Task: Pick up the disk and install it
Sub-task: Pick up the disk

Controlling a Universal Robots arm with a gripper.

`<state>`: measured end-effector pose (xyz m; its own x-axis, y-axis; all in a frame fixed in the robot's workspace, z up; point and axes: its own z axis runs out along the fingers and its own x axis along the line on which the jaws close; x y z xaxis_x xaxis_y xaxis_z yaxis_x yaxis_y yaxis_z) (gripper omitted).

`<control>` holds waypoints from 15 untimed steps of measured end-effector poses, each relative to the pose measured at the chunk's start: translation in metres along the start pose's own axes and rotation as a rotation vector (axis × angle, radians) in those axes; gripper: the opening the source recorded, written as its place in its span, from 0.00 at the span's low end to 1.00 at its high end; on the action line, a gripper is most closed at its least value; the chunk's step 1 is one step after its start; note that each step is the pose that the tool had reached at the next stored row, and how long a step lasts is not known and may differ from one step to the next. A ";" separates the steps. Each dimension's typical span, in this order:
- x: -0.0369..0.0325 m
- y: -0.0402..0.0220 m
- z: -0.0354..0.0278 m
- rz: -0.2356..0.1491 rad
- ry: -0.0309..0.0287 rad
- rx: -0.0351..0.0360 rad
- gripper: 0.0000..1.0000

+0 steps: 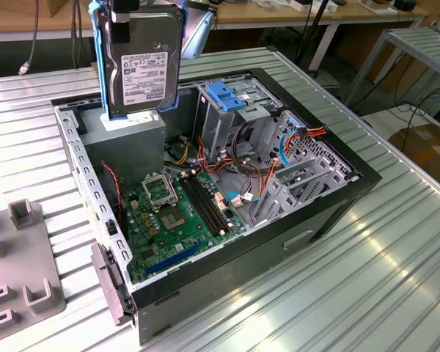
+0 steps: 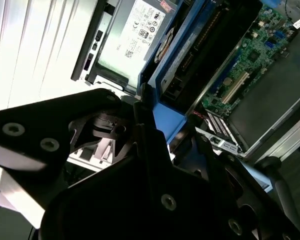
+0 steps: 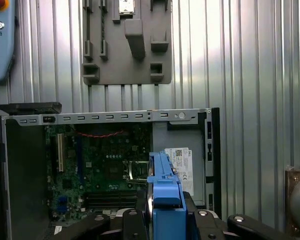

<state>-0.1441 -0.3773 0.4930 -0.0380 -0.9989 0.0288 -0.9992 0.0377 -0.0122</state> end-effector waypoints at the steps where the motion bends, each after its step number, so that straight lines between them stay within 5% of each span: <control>1: 0.0018 -0.0013 0.0002 0.000 0.0000 0.0000 0.37; 15: 0.0231 -0.0262 0.0032 0.000 0.0000 0.0000 0.37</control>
<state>-0.1188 -0.4015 0.4908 -0.0381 -0.9989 0.0288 -0.9992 0.0377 -0.0122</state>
